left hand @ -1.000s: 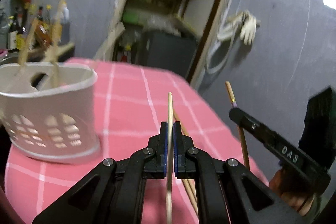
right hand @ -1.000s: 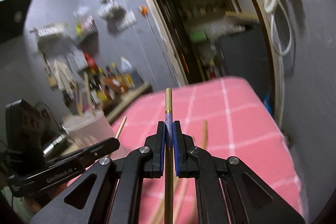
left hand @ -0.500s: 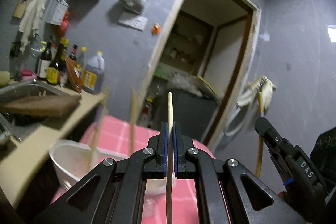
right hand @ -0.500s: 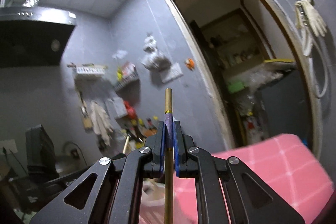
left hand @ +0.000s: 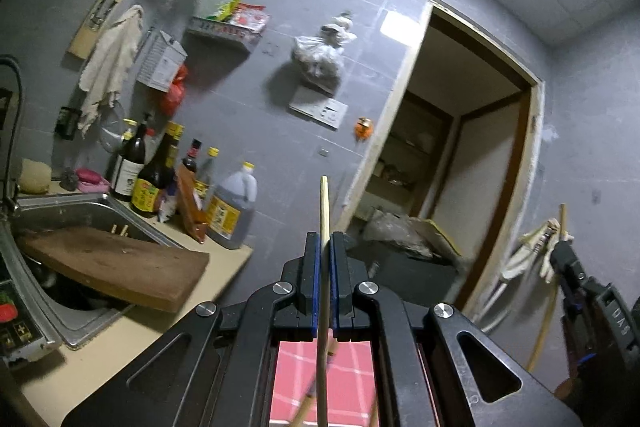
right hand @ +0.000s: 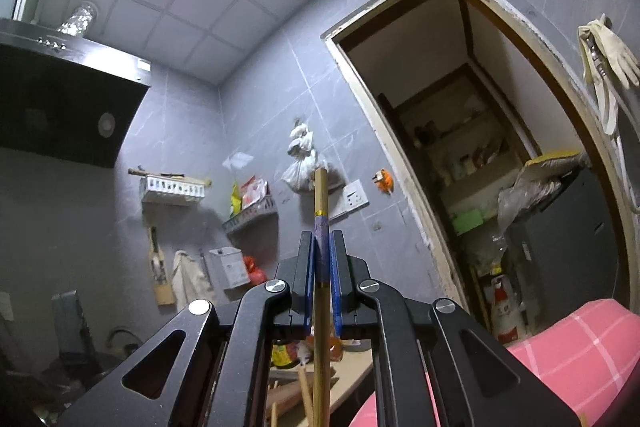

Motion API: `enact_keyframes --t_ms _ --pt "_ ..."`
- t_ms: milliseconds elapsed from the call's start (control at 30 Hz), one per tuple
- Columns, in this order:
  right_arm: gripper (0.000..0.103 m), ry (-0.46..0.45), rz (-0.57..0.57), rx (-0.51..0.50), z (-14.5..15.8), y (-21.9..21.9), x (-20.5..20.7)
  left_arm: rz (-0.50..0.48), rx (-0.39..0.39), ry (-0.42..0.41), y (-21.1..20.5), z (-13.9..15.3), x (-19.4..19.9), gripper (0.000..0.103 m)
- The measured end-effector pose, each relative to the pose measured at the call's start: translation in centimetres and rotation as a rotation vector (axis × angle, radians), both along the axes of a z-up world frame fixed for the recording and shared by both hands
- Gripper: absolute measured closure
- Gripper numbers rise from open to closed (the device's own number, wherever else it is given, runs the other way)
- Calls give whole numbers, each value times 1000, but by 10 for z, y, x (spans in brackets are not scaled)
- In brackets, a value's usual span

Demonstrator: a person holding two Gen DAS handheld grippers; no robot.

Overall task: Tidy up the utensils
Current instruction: 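Lift both held chopsticks upright and carry them over the white holder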

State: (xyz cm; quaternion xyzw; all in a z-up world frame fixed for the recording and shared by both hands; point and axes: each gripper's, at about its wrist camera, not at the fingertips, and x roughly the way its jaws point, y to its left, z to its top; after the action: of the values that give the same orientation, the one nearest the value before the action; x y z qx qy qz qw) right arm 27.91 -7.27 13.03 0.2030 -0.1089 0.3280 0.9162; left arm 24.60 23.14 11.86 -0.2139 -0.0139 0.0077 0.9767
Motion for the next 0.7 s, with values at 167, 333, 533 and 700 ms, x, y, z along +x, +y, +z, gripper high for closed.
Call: enact_keyframes --t_ms 167,333,533,700 --pt "98 15 -35 10 -10 -1 11 25 -25 -4 5 -12 4 100" --pt "98 21 -60 14 -19 -4 14 20 -22 -6 -1 -19 7 100" --pt "98 13 -89 -4 -25 2 14 3 11 4 -8 -26 9 100" --pt "98 24 -106 -32 -30 9 15 8 7 15 -9 -34 9 100"
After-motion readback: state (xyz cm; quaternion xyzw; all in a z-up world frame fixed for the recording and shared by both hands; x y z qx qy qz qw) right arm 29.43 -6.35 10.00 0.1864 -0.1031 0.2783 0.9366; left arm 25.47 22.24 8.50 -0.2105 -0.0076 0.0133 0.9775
